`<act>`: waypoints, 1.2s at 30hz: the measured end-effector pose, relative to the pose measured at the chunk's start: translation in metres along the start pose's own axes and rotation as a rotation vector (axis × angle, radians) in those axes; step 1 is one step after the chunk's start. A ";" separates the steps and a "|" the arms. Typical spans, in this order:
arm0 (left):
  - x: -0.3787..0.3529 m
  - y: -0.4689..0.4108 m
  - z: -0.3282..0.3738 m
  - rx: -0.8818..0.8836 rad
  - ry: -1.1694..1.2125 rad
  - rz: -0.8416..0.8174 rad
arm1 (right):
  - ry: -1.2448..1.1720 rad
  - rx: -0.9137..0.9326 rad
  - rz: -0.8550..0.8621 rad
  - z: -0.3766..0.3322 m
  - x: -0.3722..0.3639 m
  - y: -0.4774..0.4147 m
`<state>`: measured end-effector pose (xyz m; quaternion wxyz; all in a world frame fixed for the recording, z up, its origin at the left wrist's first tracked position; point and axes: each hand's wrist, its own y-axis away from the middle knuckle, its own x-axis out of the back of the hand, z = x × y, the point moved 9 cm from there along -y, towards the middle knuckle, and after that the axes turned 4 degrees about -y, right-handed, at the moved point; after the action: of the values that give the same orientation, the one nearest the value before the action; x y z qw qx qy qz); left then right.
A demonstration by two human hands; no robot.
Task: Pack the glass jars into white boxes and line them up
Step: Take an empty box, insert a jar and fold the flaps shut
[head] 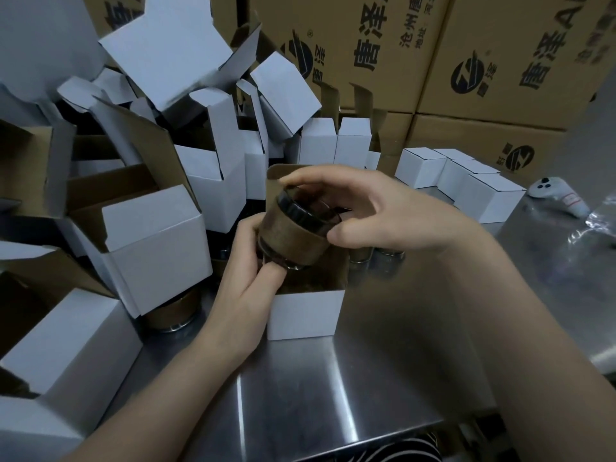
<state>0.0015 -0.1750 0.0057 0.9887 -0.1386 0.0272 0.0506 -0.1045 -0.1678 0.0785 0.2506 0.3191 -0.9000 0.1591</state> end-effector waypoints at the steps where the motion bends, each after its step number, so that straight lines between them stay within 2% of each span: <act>1: 0.004 0.003 0.000 -0.019 -0.053 0.032 | 0.022 -0.009 -0.006 -0.001 -0.002 0.000; 3: 0.012 0.011 0.004 -0.154 -0.119 0.013 | 0.038 -0.031 -0.019 -0.001 -0.007 0.001; 6: 0.013 0.023 0.003 -0.273 -0.157 -0.137 | 0.083 -0.067 -0.011 0.002 -0.013 0.002; 11: 0.015 0.022 0.006 -0.329 -0.184 -0.135 | 0.028 0.022 0.229 -0.003 -0.005 0.001; 17: 0.014 0.022 0.000 -0.234 -0.107 -0.184 | 0.012 -0.068 0.233 0.005 0.009 -0.003; 20: 0.015 0.021 -0.003 -0.205 -0.084 -0.190 | 0.023 -0.112 0.175 0.006 0.011 -0.004; 25: 0.016 0.020 -0.008 -0.168 -0.020 -0.212 | 0.170 -0.129 0.082 0.000 0.005 -0.004; 36: 0.014 0.021 -0.004 -0.206 -0.035 -0.265 | 0.664 -0.077 0.026 -0.013 -0.024 -0.010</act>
<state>0.0128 -0.1549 -0.0048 0.9676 -0.2405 -0.0138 -0.0755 -0.0774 -0.1573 0.0769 0.5398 0.2284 -0.7788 0.2233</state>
